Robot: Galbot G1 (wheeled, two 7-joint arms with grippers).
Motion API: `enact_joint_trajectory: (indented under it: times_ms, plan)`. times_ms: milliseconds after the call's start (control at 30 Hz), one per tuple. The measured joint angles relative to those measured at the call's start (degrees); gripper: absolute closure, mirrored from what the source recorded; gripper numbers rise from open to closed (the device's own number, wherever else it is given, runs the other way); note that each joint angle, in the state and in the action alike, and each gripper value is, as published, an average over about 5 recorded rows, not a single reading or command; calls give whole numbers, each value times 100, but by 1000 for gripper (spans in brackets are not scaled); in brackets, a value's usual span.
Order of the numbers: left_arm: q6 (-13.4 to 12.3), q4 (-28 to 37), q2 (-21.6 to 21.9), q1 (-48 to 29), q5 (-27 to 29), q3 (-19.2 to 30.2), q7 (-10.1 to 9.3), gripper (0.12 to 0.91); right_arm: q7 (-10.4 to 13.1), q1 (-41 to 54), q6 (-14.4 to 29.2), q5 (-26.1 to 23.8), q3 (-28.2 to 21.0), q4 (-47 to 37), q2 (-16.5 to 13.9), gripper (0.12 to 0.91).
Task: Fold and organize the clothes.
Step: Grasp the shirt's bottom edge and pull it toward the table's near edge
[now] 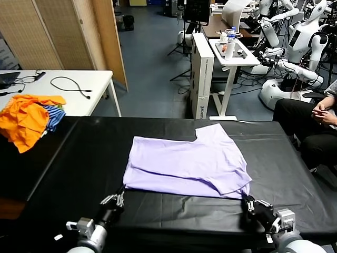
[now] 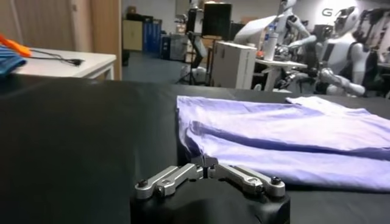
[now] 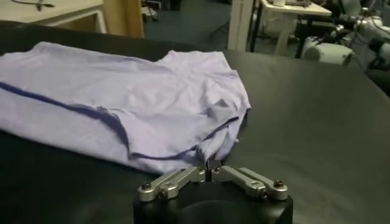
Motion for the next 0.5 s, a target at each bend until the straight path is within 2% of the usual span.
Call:
enact_joint_trajectory:
  times_ms: [367,433,500]
  plan:
    - [-3,-436,-26,763,-149,-590,-14,885,19,-20,-412,2,-116,96,-114,863]
    - [-9,-486,-55,869,-154,-665,-11,885,16,-39,-511,4,-114,129,-132,807]
    - [1,-519,-88,949,-155,-703,-12,885,2,-83,-611,11,-83,177,-146,703]
